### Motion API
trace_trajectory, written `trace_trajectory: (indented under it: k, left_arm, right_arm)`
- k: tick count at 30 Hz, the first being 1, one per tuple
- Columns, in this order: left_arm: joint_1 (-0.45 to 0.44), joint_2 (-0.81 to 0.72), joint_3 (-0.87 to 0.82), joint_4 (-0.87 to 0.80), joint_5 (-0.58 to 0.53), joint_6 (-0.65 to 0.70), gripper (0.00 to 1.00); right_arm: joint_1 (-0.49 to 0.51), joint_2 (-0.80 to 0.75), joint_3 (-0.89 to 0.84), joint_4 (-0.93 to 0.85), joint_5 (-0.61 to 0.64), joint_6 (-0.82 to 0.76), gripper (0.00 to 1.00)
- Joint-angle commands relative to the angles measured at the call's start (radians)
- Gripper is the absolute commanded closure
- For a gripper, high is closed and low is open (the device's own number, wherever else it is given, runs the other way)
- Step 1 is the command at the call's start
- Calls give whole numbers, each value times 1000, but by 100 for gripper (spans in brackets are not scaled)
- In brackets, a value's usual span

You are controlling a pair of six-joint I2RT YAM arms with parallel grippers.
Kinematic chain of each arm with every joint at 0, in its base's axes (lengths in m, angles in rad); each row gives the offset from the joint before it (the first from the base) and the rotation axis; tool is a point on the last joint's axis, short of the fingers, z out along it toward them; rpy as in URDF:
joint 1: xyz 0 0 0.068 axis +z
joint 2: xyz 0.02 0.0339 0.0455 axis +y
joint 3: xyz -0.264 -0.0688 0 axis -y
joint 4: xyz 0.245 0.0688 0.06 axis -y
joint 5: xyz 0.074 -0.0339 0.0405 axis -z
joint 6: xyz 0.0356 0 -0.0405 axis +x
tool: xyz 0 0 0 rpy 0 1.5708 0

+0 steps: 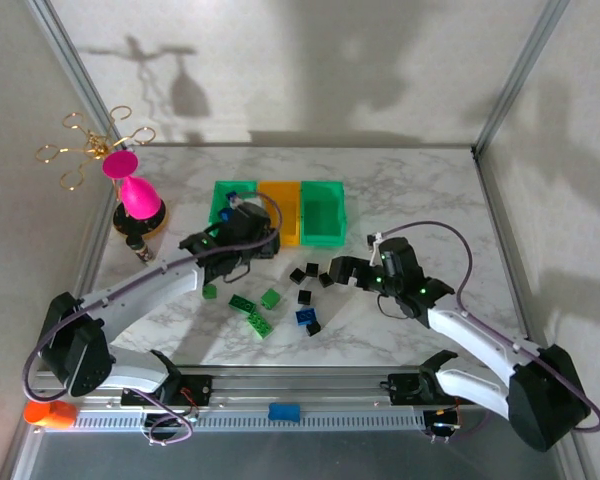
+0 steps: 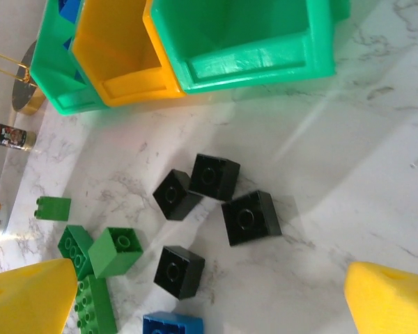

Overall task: Sort the legos into containers by color
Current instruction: Pick up the lego from the middle-left of the table.

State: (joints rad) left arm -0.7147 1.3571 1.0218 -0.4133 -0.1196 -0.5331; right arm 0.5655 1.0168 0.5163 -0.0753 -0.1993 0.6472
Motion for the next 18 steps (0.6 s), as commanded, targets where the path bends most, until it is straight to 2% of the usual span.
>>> trace_trajectory:
  k: [1,4,7,12,18]
  left_arm:
    - [-90,-20,-37,-55,6,-120,48]
    - [-185,-15,-80,-34,9,-200,46]
    - [-262,36,-94,-11,24,-224,42]
    - [-336,165,-66,-26,17,-224,37]
    - [-403,262,-33,-25,21,-316,32]
  right_arm:
    - [-23,-61,-33,-109,-14,1,1]
    - [-30,-91,-49,-140,-20,5,1]
    - [-34,-109,-78,-134,-21,23,1]
    - [-36,-109,-101,-110,-32,32,1]
    - [-38,-119,-120,-105,-29,41,1]
